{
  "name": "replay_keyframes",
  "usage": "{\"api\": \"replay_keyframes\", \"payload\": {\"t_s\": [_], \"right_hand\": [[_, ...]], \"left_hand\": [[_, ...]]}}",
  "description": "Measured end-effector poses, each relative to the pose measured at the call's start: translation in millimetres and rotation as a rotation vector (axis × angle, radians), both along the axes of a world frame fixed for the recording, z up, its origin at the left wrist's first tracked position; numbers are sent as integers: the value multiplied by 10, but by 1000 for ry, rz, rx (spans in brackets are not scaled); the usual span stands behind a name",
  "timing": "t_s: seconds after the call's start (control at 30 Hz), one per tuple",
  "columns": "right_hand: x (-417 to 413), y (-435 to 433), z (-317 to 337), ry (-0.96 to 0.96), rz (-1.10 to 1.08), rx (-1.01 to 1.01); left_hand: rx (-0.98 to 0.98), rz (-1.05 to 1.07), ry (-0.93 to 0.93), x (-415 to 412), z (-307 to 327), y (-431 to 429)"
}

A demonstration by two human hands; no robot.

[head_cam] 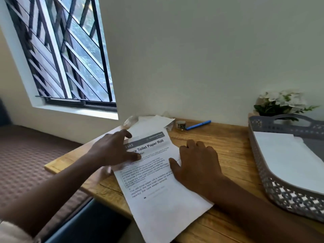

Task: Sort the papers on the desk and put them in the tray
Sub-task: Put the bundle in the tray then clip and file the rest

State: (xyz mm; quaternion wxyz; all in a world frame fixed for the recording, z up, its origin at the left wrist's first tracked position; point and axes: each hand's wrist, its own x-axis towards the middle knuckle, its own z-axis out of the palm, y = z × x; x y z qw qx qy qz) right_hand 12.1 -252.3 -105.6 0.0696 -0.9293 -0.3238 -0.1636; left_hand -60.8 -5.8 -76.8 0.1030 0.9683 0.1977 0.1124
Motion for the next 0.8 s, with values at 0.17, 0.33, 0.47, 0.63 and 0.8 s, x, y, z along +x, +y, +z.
{"api": "replay_keyframes", "payload": {"t_s": [0.17,0.33,0.47,0.63,0.8], "right_hand": [[122,-65,-71,-49,215,299],[205,-64,-131,57,279,192],[231,-81,-112,0,227,377],[379,-36,-139,51,331,167],[412,-21,-89,266,263,-111]], "left_hand": [[170,-128,-352,98,166,-72],[568,-391,-358,286,136,-162],[559,-487,-158,366,-161,-201],[279,-584,-226,286,-284,-251],[122,-465,-176,409,-264,-281]]}}
